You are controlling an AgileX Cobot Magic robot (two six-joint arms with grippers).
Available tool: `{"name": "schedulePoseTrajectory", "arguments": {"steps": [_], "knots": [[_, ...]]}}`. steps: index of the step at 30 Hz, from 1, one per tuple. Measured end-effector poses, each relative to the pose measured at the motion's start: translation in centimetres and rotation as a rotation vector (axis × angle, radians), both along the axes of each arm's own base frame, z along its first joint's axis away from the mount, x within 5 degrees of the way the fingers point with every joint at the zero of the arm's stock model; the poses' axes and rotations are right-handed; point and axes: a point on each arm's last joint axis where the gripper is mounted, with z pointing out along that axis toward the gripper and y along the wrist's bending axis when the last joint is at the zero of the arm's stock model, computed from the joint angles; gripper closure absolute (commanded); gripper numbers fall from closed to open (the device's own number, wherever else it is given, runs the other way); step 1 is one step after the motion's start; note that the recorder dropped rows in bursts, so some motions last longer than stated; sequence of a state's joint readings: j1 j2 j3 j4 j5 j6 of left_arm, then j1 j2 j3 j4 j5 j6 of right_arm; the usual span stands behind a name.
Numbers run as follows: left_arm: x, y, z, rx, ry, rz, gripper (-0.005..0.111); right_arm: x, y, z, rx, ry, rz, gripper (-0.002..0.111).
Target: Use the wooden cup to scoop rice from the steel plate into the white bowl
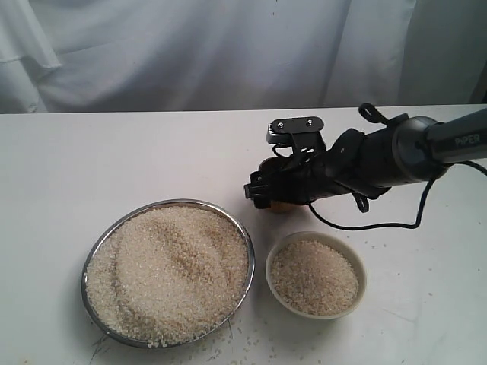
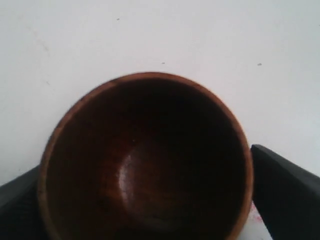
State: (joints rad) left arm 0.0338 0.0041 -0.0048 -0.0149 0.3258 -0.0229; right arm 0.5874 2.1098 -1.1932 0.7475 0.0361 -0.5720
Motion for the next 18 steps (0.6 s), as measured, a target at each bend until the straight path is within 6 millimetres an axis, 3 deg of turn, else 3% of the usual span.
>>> {"name": "schedulePoseTrajectory", "arguments": {"steps": [5,13,18], "knots": [[0.0,0.0,0.0,0.000,0.000,0.000,0.107,-0.1,0.0,0.4,-0.018,-0.014,0.041,0.007],[0.0,0.0,0.0,0.000,0.000,0.000,0.107,-0.6,0.0,6.2,0.033,-0.123,0.090,0.010],[0.0,0.0,0.0,0.000,0.000,0.000,0.107,-1.0,-0.9,10.4,0.082,-0.179,0.098,0.048]]}}
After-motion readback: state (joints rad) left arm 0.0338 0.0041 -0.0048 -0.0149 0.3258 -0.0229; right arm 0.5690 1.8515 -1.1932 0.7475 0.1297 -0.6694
